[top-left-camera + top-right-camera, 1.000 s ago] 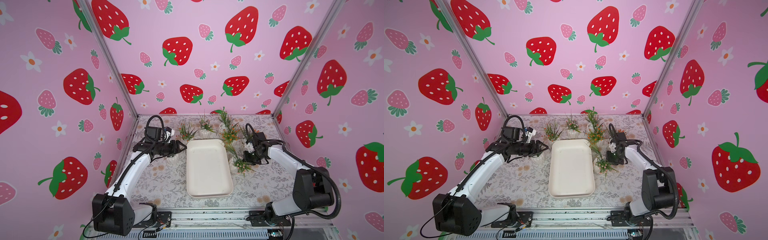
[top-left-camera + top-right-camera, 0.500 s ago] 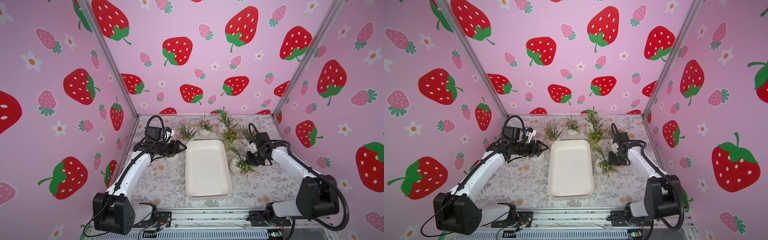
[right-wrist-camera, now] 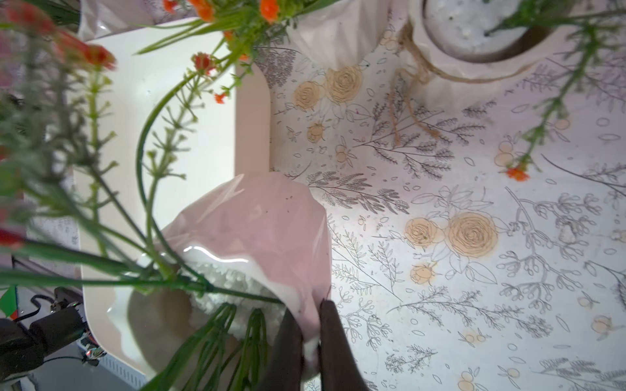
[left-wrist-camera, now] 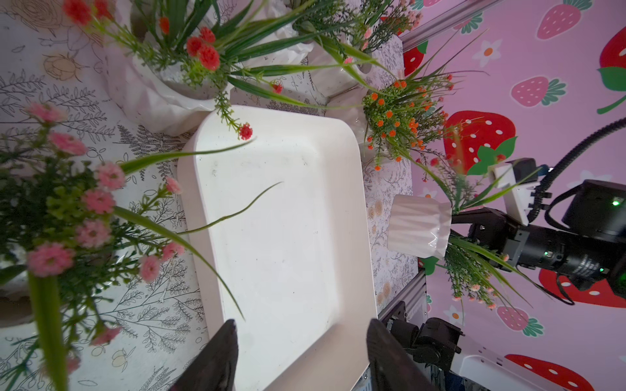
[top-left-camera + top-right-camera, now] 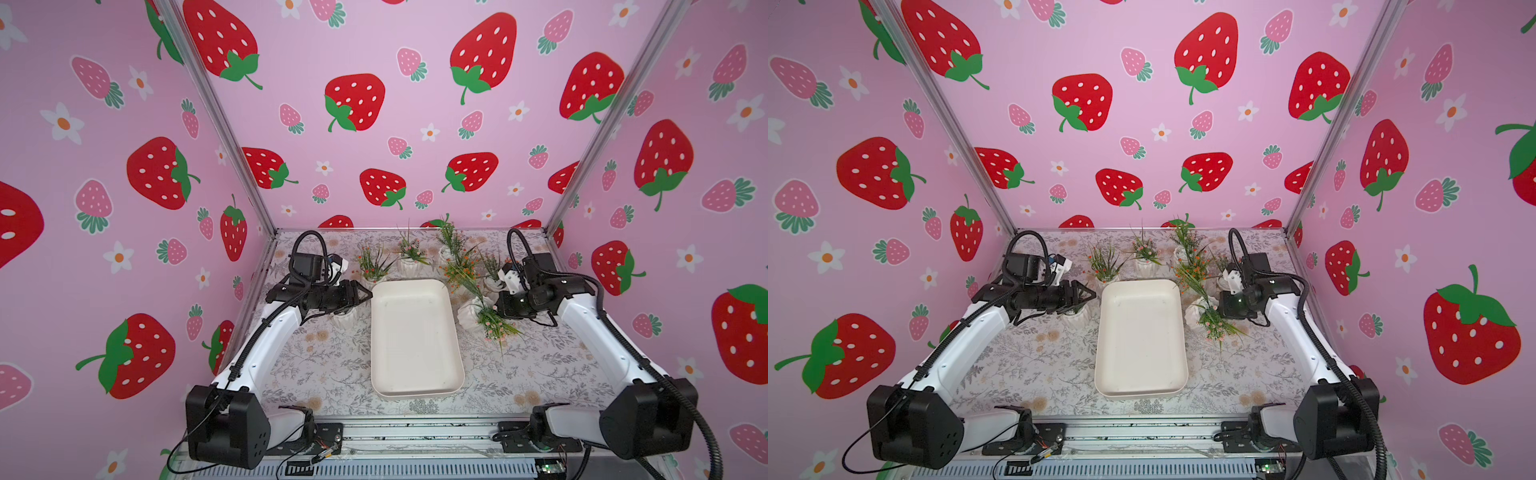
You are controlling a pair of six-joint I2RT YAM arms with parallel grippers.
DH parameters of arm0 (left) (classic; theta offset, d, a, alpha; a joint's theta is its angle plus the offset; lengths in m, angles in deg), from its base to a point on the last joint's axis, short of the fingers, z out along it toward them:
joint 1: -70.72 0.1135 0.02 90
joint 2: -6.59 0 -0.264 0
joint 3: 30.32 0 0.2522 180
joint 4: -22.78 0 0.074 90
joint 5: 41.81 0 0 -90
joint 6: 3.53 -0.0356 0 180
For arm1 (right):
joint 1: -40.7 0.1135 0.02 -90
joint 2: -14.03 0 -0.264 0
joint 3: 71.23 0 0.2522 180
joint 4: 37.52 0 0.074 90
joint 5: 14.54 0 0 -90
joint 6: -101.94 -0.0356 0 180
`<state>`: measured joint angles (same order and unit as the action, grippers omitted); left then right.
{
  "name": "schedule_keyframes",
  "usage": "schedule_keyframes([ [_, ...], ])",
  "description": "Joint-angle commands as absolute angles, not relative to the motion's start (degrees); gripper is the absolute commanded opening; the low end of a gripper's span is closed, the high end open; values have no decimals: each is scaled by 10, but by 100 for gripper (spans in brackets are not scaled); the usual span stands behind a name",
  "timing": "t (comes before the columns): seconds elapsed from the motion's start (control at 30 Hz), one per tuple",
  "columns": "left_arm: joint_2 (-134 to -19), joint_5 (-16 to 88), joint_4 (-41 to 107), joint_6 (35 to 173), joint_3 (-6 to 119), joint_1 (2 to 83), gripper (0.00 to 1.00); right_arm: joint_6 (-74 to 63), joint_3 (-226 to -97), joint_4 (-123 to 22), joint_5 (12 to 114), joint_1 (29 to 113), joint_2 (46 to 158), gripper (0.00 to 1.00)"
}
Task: Put the potted gypsophila into the storage box
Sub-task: Place the baby's breath potted plant at the storage box.
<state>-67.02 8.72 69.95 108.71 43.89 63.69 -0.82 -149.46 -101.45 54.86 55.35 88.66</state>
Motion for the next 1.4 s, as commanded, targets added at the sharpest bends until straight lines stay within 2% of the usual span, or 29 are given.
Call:
schedule_keyframes([
  [0.0,-670,84,706,1078,436,641,62,27,-1525,-1010,488,574,876,3],
  [0.3,-668,82,702,1084,437,654,61,31,-1575,-992,481,628,916,3],
  [0.6,-659,90,703,1089,435,666,61,9,-1651,-941,471,697,1026,3],
  [0.97,-654,88,699,1100,430,688,59,-38,-1734,-911,563,784,1157,3],
  [1.37,-654,81,694,1102,428,691,58,-81,-1788,-882,613,824,1239,4],
])
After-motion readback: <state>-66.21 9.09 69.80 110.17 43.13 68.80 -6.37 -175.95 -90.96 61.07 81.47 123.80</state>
